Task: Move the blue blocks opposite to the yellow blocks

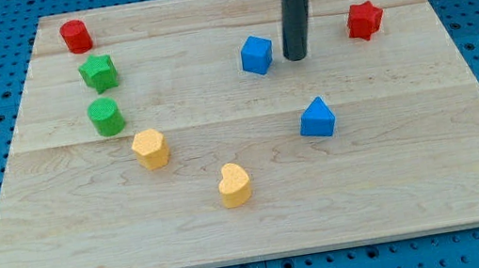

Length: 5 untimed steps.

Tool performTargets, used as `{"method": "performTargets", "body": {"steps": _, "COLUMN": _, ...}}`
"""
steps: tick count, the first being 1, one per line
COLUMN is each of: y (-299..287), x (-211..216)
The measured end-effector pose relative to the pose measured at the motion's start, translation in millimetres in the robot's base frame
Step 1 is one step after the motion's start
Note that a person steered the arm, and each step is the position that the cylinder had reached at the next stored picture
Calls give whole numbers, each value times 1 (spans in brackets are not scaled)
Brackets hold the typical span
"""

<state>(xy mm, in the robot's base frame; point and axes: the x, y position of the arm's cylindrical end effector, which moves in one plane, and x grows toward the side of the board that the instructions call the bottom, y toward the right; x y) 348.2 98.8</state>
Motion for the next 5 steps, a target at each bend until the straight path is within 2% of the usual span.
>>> {"method": "performTargets", "body": {"steps": 1, "y": -24, "x": -16}}
{"method": "performTargets", "body": {"steps": 2, "y": -92, "x": -15}}
{"method": "performTargets", "body": {"steps": 3, "y": -90, "x": 18}}
{"method": "performTargets", "body": {"steps": 4, "y": -96, "x": -16}}
{"method": "performTargets", "body": {"steps": 5, "y": -114, "x": -31}}
